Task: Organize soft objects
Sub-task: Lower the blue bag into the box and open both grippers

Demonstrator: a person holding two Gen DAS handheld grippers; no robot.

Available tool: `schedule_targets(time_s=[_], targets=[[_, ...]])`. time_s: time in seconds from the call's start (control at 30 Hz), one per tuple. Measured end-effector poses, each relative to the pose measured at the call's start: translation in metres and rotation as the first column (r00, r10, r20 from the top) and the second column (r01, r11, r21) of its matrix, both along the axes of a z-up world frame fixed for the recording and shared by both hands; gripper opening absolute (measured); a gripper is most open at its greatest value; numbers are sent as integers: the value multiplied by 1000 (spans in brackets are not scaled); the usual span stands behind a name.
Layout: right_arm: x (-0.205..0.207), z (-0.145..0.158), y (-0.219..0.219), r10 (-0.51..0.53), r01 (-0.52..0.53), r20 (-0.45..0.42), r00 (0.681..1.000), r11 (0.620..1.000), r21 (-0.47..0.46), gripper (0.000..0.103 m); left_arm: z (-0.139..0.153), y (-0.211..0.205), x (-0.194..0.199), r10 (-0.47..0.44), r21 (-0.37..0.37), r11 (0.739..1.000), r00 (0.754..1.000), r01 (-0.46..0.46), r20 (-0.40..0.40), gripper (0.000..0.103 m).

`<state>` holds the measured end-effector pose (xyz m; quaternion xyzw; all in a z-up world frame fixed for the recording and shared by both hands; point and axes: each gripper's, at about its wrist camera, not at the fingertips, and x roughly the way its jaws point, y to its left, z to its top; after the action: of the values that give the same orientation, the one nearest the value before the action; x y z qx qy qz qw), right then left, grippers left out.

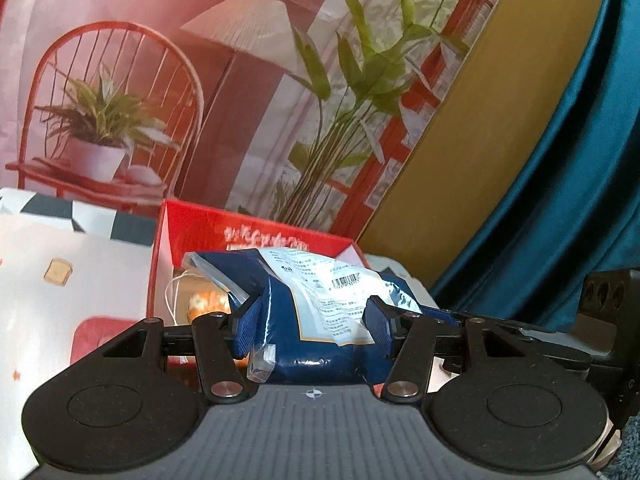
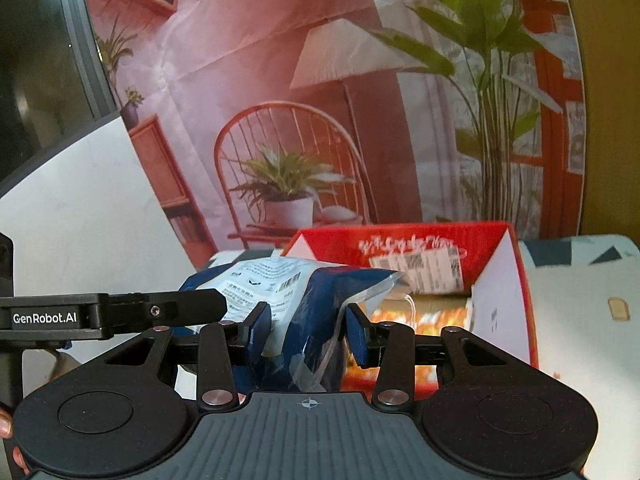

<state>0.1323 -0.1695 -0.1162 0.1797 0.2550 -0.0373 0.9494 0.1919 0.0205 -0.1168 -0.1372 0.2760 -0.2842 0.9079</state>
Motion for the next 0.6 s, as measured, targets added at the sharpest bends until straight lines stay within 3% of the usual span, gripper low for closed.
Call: schedule_targets(time_s=[0.23, 0.4, 0.6], targets=[[40, 5, -27, 7, -7, 15, 1000, 1000, -19, 39, 0, -6, 42, 21, -9, 1000, 1000, -21, -3, 58], [71, -9, -44, 10, -11, -13, 1000, 999, -33, 39, -16, -18, 73, 25, 53, 998, 998, -22, -50, 58], [98, -45, -60, -4, 5, -105, 994, 1000, 16, 39, -47, -31, 104, 17, 136, 991, 989, 3, -144, 58]])
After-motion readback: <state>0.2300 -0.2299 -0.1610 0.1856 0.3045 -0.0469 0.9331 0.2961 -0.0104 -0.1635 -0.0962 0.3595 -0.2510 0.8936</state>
